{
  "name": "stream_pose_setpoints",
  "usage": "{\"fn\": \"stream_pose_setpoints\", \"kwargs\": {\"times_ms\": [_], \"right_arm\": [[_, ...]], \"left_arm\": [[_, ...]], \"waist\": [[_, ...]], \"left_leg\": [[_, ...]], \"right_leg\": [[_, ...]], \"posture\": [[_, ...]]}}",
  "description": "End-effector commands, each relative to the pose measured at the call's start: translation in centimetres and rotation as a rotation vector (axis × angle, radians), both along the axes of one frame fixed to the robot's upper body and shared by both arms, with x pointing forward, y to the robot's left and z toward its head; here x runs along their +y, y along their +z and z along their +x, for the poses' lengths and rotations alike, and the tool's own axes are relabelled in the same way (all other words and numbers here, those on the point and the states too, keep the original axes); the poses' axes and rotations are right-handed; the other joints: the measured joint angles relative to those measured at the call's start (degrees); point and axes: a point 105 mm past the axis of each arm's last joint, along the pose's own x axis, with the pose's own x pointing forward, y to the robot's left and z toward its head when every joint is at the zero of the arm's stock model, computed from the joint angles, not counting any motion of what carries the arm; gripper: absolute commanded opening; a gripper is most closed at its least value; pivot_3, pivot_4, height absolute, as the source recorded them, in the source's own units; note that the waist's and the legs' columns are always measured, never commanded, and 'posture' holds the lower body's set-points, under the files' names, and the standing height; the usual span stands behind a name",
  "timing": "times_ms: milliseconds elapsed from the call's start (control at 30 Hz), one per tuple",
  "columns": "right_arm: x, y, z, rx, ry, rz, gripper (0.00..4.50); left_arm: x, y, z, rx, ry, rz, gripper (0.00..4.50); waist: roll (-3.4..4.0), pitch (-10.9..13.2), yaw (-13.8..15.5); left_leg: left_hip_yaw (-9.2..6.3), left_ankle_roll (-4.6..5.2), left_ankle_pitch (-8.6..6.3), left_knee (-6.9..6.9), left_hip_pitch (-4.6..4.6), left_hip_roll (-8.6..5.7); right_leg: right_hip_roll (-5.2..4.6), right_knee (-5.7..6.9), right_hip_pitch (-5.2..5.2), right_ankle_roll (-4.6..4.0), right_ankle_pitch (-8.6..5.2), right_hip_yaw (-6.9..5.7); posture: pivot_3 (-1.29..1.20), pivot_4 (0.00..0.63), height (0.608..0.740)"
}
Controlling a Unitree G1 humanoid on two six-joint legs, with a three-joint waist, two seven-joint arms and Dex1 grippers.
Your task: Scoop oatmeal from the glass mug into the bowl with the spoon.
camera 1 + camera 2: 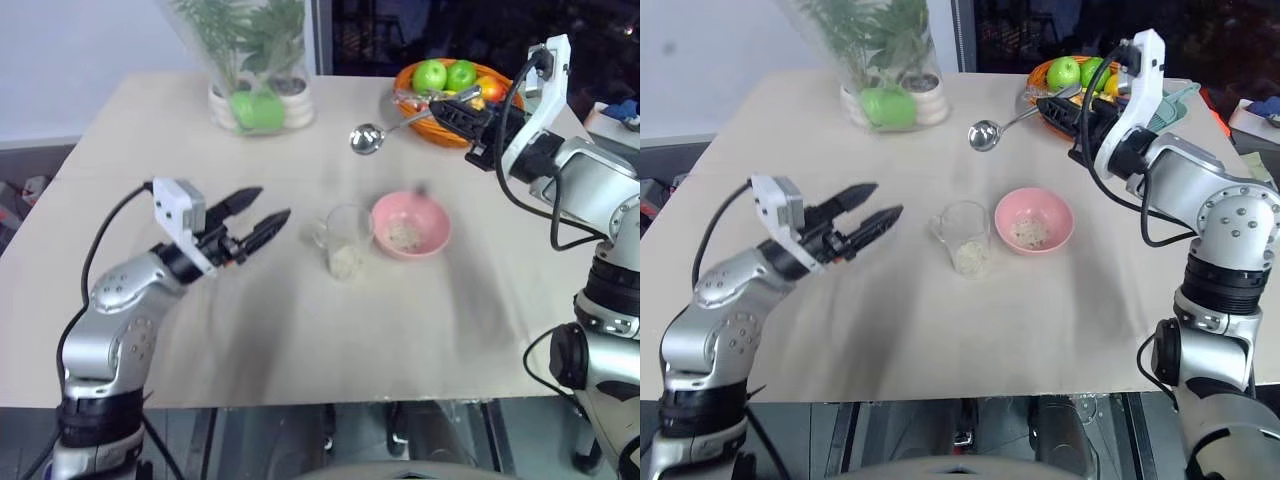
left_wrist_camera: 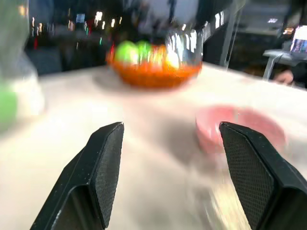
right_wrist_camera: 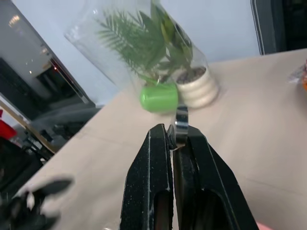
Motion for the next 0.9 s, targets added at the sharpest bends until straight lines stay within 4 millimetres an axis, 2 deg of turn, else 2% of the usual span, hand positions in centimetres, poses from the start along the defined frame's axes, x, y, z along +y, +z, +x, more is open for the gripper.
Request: {"fn": "stream_pose_setpoints", "kwargs": {"times_ms": [33,100,200,333,467,500,567,633,667,900], "right_arm": [[-0.4,1.7,-0.4,-0.066,-0.02,0.047,0.0],[-0.3,1.7,-0.5,-0.068,-0.022,0.052,0.0],[-0.4,1.8,-0.7,-0.075,-0.028,0.057,0.0],[-0.8,1.9,-1.0,-0.083,-0.042,0.063,0.0],[-1.0,1.9,-1.3,-0.087,-0.055,0.067,0.0],[-1.1,1.8,-1.4,-0.087,-0.057,0.067,0.0],[-1.1,1.7,-1.5,-0.085,-0.059,0.069,0.0],[-1.1,1.7,-1.6,-0.084,-0.059,0.07,0.0],[-1.1,1.6,-1.6,-0.083,-0.059,0.07,0.0],[-1.1,1.4,-1.7,-0.079,-0.056,0.065,0.0]], "left_arm": [[-1.7,-1.3,0.2,0.017,-0.03,0.046,3.28],[-2.3,-2.6,0.7,0.031,-0.033,0.105,3.28],[-2.8,-3.6,1.9,0.047,-0.017,0.132,3.28],[-2.9,-3.9,3.5,0.025,0.012,0.162,3.28],[-3.3,-3.3,4.5,0.0,0.011,0.14,3.28],[-3.4,-3.3,4.7,-0.002,0.01,0.138,2.77],[-3.7,-3.1,5.0,-0.012,0.0,0.138,2.12],[-3.9,-3.0,5.1,-0.018,-0.005,0.137,1.09],[-4.0,-2.9,5.2,-0.02,-0.01,0.135,0.72],[-5.2,-3.1,6.1,-0.034,-0.026,0.144,0.72]], "waist": [[0.02,0.0,0.22],[0.08,-0.04,0.31],[0.09,-0.04,0.19],[0.09,-0.04,0.14],[0.09,-0.04,0.0],[0.09,-0.04,-0.04],[0.09,-0.04,-0.09],[0.09,-0.04,-0.17],[0.09,-0.04,-0.2],[0.09,-0.04,-0.19]], "left_leg": [[0.0,0.0,0.01,0.05,0.0,0.0],[-0.01,0.0,0.0,0.15,0.0,0.0],[0.03,0.01,0.0,0.16,-0.01,-0.01],[0.04,0.01,0.0,0.16,-0.04,0.02],[0.06,0.02,0.0,0.16,-0.06,0.03],[0.07,0.02,-0.01,0.16,-0.06,0.03],[0.07,0.02,0.0,0.16,-0.07,0.03],[0.1,0.02,-0.01,0.16,-0.06,0.03],[0.12,0.02,-0.01,0.16,-0.07,0.04],[0.16,0.03,-0.01,0.16,-0.07,0.04]], "right_leg": [[0.01,0.05,0.0,0.0,0.0,0.0],[0.02,0.13,0.01,-0.01,0.0,0.02],[0.06,0.18,-0.02,-0.01,0.0,0.08],[0.1,0.17,-0.05,-0.01,0.0,0.09],[0.09,0.15,-0.07,-0.01,0.0,0.11],[0.09,0.15,-0.08,-0.01,0.0,0.13],[0.09,0.16,-0.1,-0.01,0.0,0.13],[0.08,0.17,-0.11,-0.01,0.0,0.16],[0.08,0.18,-0.12,-0.01,0.0,0.18],[0.08,0.19,-0.15,-0.01,0.0,0.22]], "posture": [[0.0,0.15,0.74],[0.0,0.15,0.74],[0.0,0.15,0.74],[0.0,0.15,0.74],[0.0,0.15,0.74],[0.0,0.15,0.74],[0.0,0.15,0.74],[0.0,0.15,0.74],[0.0,0.15,0.74],[0.0,0.15,0.74]]}}
